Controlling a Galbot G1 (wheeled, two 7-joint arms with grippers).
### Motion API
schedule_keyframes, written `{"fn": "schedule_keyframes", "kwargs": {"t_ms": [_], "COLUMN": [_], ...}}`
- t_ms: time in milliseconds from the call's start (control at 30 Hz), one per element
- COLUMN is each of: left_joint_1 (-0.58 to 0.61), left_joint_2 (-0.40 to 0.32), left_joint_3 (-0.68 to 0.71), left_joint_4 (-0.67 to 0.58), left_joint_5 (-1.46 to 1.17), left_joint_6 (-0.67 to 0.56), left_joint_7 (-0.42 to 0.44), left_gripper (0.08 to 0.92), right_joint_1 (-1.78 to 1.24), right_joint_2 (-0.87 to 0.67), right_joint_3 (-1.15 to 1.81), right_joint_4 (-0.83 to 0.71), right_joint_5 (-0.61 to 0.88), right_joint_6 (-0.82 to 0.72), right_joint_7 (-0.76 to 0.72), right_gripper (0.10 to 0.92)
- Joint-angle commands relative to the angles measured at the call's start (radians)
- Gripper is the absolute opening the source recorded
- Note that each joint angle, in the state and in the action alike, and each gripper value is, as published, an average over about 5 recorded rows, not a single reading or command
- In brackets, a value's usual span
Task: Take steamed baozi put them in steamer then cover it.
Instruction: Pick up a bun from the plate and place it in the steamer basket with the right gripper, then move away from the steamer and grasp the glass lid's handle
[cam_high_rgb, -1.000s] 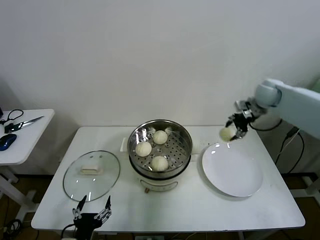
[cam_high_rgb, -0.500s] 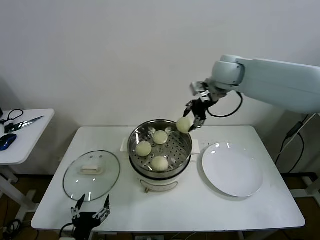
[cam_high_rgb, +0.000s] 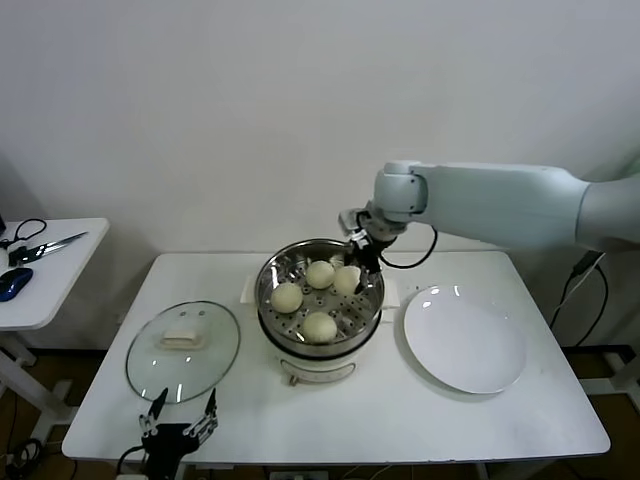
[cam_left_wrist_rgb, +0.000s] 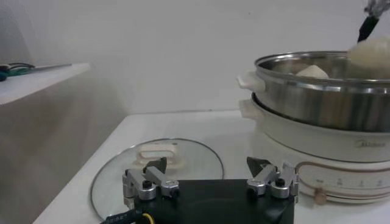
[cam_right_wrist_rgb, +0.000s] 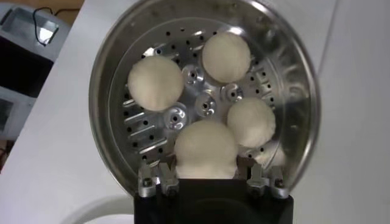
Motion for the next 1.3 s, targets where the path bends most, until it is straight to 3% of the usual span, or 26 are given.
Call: {"fn": "schedule_keyframes", "kwargs": {"t_ms": [33, 400, 633, 900, 1000, 1067, 1167, 1300], "left_joint_1": [0.001, -0.001, -0.003, 0.000, -0.007, -0.013, -0.021, -0.028], "left_joint_2": [-0.001, -0.001, 0.000, 0.008, 0.014, 0.017, 0.022, 0.031], "left_joint_3": [0.001, 0.002, 0.000, 0.002, -0.003, -0.010, -0.020, -0.026], "left_joint_4": [0.000, 0.002, -0.001, -0.027, -0.040, -0.045, -0.045, -0.027], "left_joint_5": [0.001, -0.009, -0.014, -0.074, -0.086, -0.076, -0.051, -0.014], "left_joint_6": [0.000, 0.009, 0.013, 0.044, 0.050, 0.055, 0.051, 0.031], "left_joint_7": [0.000, -0.001, -0.002, -0.010, -0.015, -0.014, -0.012, -0.011], "left_gripper": [0.823, 0.823, 0.823, 0.823, 0.823, 0.823, 0.823, 0.823], "right_joint_1": [-0.073, -0.091, -0.039, 0.060, 0.028, -0.045, -0.192, -0.438], "right_joint_2": [0.035, 0.037, 0.017, -0.116, -0.213, -0.282, -0.379, -0.498], "right_joint_3": [-0.006, 0.013, 0.025, 0.116, 0.209, 0.312, 0.488, 0.763], "right_joint_4": [-0.019, -0.041, -0.041, -0.025, 0.013, 0.053, 0.105, 0.155], "right_joint_5": [-0.064, -0.077, -0.025, 0.170, 0.305, 0.368, 0.367, 0.346], "right_joint_6": [-0.013, -0.014, 0.040, 0.071, 0.036, 0.002, -0.026, -0.035], "right_joint_7": [0.021, 0.040, -0.006, -0.028, 0.089, 0.269, 0.557, 0.756], "right_gripper": [0.662, 0.664, 0.796, 0.823, 0.823, 0.823, 0.823, 0.823]}}
